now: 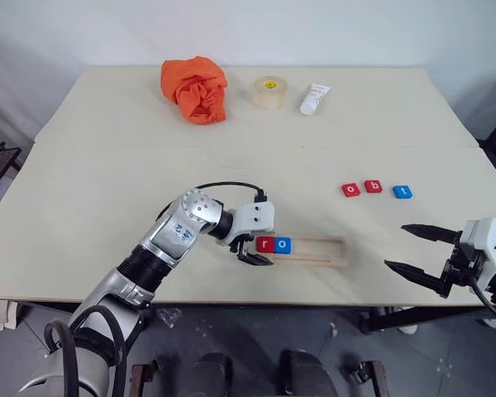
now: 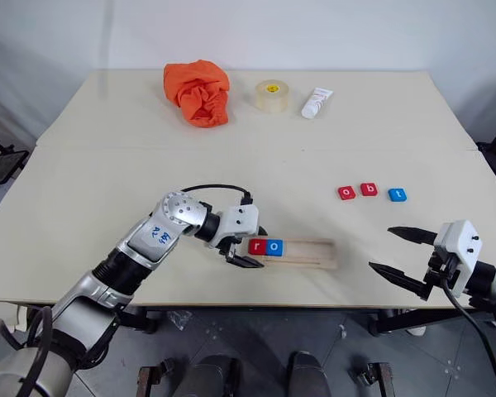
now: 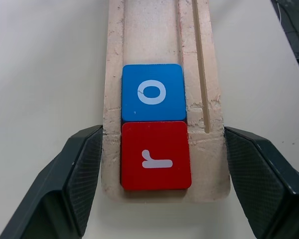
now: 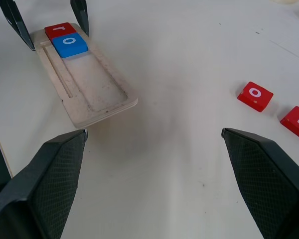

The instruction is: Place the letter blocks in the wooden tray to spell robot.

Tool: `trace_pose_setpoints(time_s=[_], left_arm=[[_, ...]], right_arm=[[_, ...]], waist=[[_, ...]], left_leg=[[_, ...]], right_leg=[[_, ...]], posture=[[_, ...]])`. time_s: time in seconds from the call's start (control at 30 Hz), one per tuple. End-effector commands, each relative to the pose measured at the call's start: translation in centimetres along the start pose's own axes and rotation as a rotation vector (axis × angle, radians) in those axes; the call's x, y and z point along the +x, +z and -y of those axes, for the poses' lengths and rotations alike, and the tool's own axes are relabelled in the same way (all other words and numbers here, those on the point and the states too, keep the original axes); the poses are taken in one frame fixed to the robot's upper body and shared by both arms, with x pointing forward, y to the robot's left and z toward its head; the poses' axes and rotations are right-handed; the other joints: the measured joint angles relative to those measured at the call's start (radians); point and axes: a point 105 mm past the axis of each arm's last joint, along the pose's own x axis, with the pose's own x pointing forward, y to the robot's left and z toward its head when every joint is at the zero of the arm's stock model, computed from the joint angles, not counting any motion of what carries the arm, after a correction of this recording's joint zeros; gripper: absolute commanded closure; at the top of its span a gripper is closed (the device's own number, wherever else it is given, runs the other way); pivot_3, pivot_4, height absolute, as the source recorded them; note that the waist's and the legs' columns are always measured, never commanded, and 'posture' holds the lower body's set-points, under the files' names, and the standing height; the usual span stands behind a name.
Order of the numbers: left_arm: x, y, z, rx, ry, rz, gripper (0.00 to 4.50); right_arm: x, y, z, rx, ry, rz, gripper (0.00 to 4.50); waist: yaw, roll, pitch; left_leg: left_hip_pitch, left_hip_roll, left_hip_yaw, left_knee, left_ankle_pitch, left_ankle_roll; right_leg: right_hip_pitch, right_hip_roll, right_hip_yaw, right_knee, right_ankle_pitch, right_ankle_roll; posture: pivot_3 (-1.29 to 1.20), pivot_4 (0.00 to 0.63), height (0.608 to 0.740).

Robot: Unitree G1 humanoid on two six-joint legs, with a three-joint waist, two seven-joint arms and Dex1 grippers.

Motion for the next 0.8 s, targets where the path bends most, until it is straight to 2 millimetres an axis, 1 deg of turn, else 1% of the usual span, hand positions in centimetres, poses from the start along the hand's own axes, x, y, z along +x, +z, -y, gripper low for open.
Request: trace_pose_setpoints(time_s=[0.03, 0.17, 0.3, 0.37, 0.43, 0.5, 0.57, 0.63, 0.73, 0.8], left_arm=[[0.0, 0.8, 0.4, 0.012, -0.007, 0.019, 0.08], [-0.3, 1.1, 0.5, 0.012, 0.001, 0.036, 0.03], [-1.4, 1.8, 0.6, 0.012, 0.018, 0.084, 0.03], [-2.6, 2.2, 0.0, -0.001, 0.063, 0.126, 0.03], [-4.6, 2.3, -0.7, -0.003, 0.108, 0.203, 0.03], [-6.4, 1.8, -1.1, 0.008, 0.164, 0.265, 0.03], [-7.6, 1.0, -1.2, 0.017, 0.191, 0.304, 0.03], [-8.8, 0.5, -1.0, 0.007, 0.207, 0.386, 0.03], [-9.9, -0.3, -0.7, 0.026, 0.228, 0.463, 0.03], [-10.5, -1.1, -0.3, 0.040, 0.241, 0.498, 0.03]], right_arm=[[-0.2, 0.8, 0.4, -0.030, -0.014, 0.007, 0.00], [-0.1, 0.9, 0.7, -0.034, -0.018, 0.007, 0.00], [0.1, 1.1, 1.1, -0.037, -0.023, 0.010, 0.00], [0.0, 1.2, 1.5, -0.027, -0.047, 0.016, 0.00], [0.0, 1.0, 2.3, 0.020, -0.112, 0.019, 0.00], [0.0, 0.6, 3.1, 0.066, -0.190, 0.014, 0.00], [0.1, 0.3, 3.8, 0.088, -0.247, 0.021, 0.00], [0.2, 0.2, 4.3, 0.100, -0.293, 0.026, 0.00], [0.5, -0.1, 5.0, 0.126, -0.344, 0.020, 0.00], [0.9, 0.1, 5.3, 0.138, -0.369, 0.034, 0.00]], waist=[[0.000, 0.000, 0.000], [0.000, 0.000, 0.000], [-0.001, 0.000, 0.000], [-0.001, 0.000, 0.000], [-0.002, 0.000, 0.000], [-0.003, 0.000, 0.000], [-0.004, 0.001, 0.000], [-0.002, 0.001, 0.000], [0.000, 0.001, 0.000], [0.000, 0.001, 0.000]], left_leg=[[0.000, 0.000, 0.000, 0.000, 0.000, 0.000], [0.000, 0.000, 0.000, 0.000, 0.000, 0.000], [0.000, 0.000, 0.000, 0.000, 0.000, 0.000], [0.000, 0.000, 0.000, 0.001, 0.000, 0.000], [0.000, 0.000, -0.001, 0.001, 0.000, 0.000], [0.000, 0.000, -0.001, 0.002, 0.000, 0.000], [0.000, 0.001, -0.001, 0.002, 0.000, 0.000], [0.000, 0.000, -0.001, 0.003, 0.000, 0.000], [0.000, 0.000, -0.001, 0.004, 0.000, 0.000], [0.000, -0.001, -0.001, 0.004, 0.000, 0.000]], right_leg=[[0.000, 0.000, 0.000, 0.000, 0.000, 0.000], [0.000, 0.000, 0.000, 0.000, 0.000, 0.000], [0.000, 0.000, 0.000, 0.001, 0.000, 0.000], [0.000, 0.000, 0.000, 0.001, 0.000, 0.000], [0.000, 0.000, 0.000, 0.001, 0.000, 0.000], [-0.001, 0.000, 0.000, 0.000, 0.000, 0.000], [-0.001, -0.001, 0.000, 0.000, 0.000, 0.000], [-0.001, -0.001, 0.000, 0.000, 0.000, 0.000], [-0.001, -0.001, 0.000, 0.000, 0.000, 0.000], [-0.001, -0.002, 0.000, 0.000, 0.000, 0.000]], posture=[[0.00, 0.150, 0.740], [0.00, 0.150, 0.740], [0.00, 0.150, 0.740], [0.00, 0.150, 0.740], [0.00, 0.150, 0.740], [0.00, 0.150, 0.740], [0.00, 0.150, 0.740], [0.00, 0.150, 0.740], [0.00, 0.150, 0.740], [0.00, 0.150, 0.740]])
